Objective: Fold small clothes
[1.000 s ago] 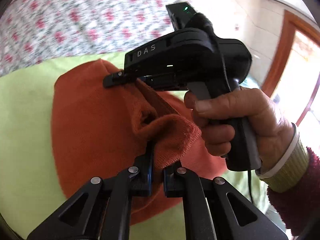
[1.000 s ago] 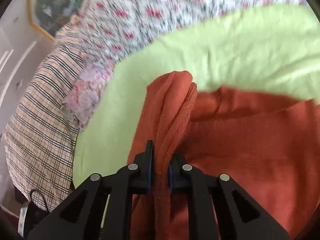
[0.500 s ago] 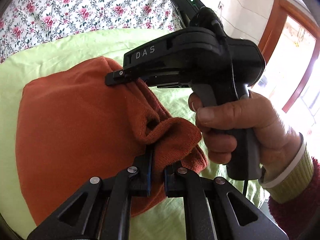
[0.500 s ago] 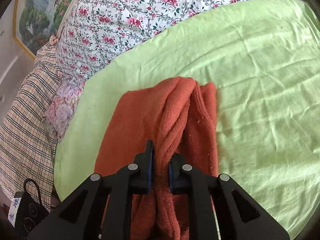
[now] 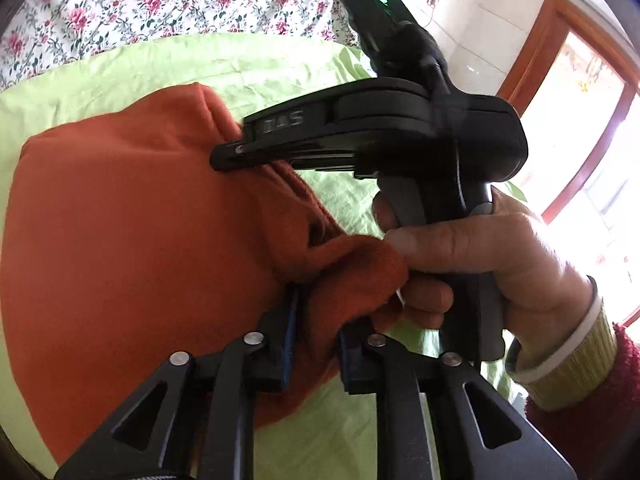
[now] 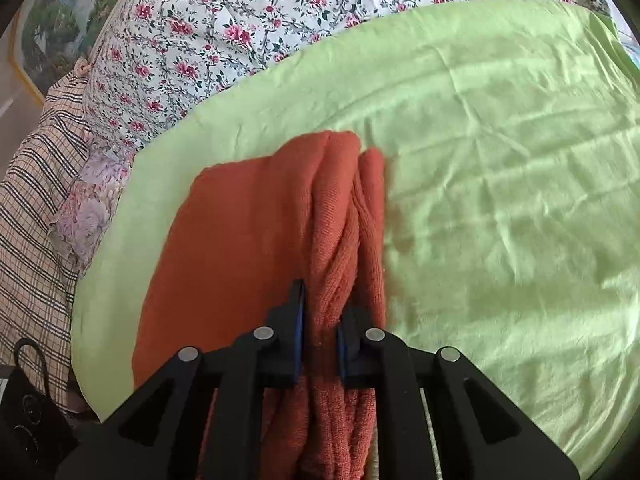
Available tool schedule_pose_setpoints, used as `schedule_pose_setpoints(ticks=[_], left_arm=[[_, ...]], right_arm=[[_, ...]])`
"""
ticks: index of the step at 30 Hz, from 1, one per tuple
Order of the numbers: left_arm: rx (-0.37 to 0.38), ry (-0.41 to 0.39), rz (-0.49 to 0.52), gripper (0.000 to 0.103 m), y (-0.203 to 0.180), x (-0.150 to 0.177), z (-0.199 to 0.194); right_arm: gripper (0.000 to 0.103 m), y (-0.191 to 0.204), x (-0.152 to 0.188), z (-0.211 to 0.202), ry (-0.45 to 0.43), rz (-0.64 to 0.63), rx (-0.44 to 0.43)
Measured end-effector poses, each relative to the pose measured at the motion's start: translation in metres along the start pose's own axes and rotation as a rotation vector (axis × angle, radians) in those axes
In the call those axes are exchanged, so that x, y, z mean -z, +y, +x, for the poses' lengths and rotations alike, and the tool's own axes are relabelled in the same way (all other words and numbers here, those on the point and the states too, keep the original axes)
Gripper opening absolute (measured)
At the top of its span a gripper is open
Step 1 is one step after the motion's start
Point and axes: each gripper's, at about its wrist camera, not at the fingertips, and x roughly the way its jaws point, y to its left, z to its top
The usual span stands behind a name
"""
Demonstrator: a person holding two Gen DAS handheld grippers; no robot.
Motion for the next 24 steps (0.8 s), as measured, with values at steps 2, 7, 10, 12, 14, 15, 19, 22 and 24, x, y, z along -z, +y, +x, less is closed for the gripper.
schedule_pose_setpoints(ticks=[2, 7, 10, 12, 14, 15, 19, 22, 24], left_arm=[[0.012, 0.001, -0.004, 0.033, 0.007, 0.001, -0.009], [-0.015, -0.069, -0.084, 0.077, 0.042, 0.018, -0.064], [-0.076, -0.117, -0.178, 0.084, 0.081, 0.021, -0.090], [-0.119, -0.130, -0.256, 0.086, 0.112, 0.021, -0.096], [-0.143, -0.109, -0.341, 0.087, 0.137, 0.017, -0.094], [-0.136, -0.093, -0.389, 0.087, 0.153, 0.018, -0.090], [-0.059, -0.036, -0.533, 0.087, 0.201, 0.015, -0.064], [0.015, -0.015, -0.584, 0.087, 0.215, 0.011, -0.036], [0.023, -0.030, -0.559, 0.084, 0.213, 0.003, -0.026]], right_arm=[[0.020, 0.001, 0.002, -0.005, -0.006, 0.005, 0.003], [0.061, 0.007, 0.009, -0.027, -0.032, -0.002, 0.033], [0.078, 0.009, 0.013, -0.038, -0.062, -0.009, 0.041], [0.078, 0.008, 0.015, -0.038, -0.051, -0.004, 0.040], [0.078, 0.003, 0.016, -0.032, -0.027, 0.017, 0.027], [0.078, 0.000, 0.016, -0.029, -0.017, 0.028, 0.029], [0.078, -0.007, 0.018, -0.015, 0.013, 0.052, 0.022], [0.078, -0.012, 0.017, -0.007, 0.036, 0.071, -0.012], [0.079, -0.014, 0.015, -0.004, 0.050, 0.085, -0.034]])
